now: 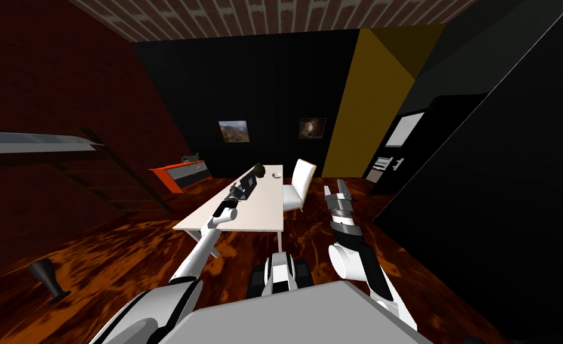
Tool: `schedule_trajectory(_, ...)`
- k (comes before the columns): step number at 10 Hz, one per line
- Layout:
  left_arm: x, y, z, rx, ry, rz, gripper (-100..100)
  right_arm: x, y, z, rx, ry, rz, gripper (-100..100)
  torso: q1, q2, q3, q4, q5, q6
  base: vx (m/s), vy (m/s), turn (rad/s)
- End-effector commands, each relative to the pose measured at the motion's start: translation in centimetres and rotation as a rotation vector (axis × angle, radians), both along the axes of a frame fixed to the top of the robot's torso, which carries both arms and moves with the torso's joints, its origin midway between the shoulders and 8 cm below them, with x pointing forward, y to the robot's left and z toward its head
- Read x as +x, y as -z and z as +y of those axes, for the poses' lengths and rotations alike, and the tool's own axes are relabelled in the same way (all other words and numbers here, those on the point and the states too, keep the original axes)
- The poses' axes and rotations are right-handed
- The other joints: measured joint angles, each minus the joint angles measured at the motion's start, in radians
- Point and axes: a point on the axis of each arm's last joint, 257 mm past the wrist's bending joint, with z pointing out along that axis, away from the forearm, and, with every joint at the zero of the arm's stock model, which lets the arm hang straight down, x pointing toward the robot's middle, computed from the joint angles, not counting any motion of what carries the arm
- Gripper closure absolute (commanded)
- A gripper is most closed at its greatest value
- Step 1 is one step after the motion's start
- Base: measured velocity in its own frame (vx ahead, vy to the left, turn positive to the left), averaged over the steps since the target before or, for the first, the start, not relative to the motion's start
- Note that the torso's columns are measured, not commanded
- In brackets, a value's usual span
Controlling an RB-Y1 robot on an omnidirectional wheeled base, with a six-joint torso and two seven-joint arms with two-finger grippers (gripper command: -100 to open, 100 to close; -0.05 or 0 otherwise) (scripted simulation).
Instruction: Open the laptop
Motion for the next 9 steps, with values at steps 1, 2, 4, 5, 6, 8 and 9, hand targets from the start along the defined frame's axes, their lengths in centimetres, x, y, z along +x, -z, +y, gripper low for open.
schedule_trajectory(1, 1.3, 0.4, 1.3, -0.032, -0.012, 0.036, -100, 0.0, 0.0, 0.0, 0.0, 0.0, 0.0, 0, -0.003, 0.0, 0.0, 0.0, -0.001, 0.0, 0.017, -0.096, 0.027)
schedule_trajectory(2, 2.0, 0.2, 2.0, -0.05, -0.019, 0.05, -100, 0.0, 0.0, 0.0, 0.0, 0.0, 0.0, 0, -0.002, 0.001, 0.001, 0.0, -0.001, 0.0, 0.019, -0.081, 0.026)
schedule_trajectory(4, 2.7, -0.2, 2.7, -0.067, -0.026, 0.06, -100, 0.0, 0.0, 0.0, 0.0, 0.0, 0.0, 0, 0.001, 0.001, 0.001, 0.0, 0.0, 0.0, 0.01, -0.061, 0.024)
schedule_trajectory(5, 2.7, 0.3, 2.9, -0.068, -0.03, 0.07, -100, 0.0, 0.0, 0.0, 0.0, 0.0, 0.0, 0, 0.0, 0.001, 0.0, 0.0, 0.0, 0.0, 0.011, -0.057, 0.019)
schedule_trajectory(6, 3.2, 0.1, 3.7, -0.085, -0.04, 0.084, -100, 0.0, 0.0, 0.0, 0.0, 0.0, 0.0, 0, 0.0, 0.0, 0.0, 0.0, 0.0, 0.0, 0.01, -0.056, 0.02)
schedule_trajectory(8, 3.7, -0.1, 4.5, -0.1, -0.05, 0.096, -100, 0.0, 0.0, 0.0, 0.0, 0.0, 0.0, 0, 0.0, 0.0, 0.0, 0.0, 0.0, 0.0, 0.011, -0.052, 0.022)
schedule_trajectory(9, 4.1, -0.3, 5.3, -0.113, -0.059, 0.105, -100, 0.0, 0.0, 0.0, 0.0, 0.0, 0.0, 0, -0.001, 0.0, 0.0, 0.0, 0.0, 0.0, 0.024, -0.088, 0.04)
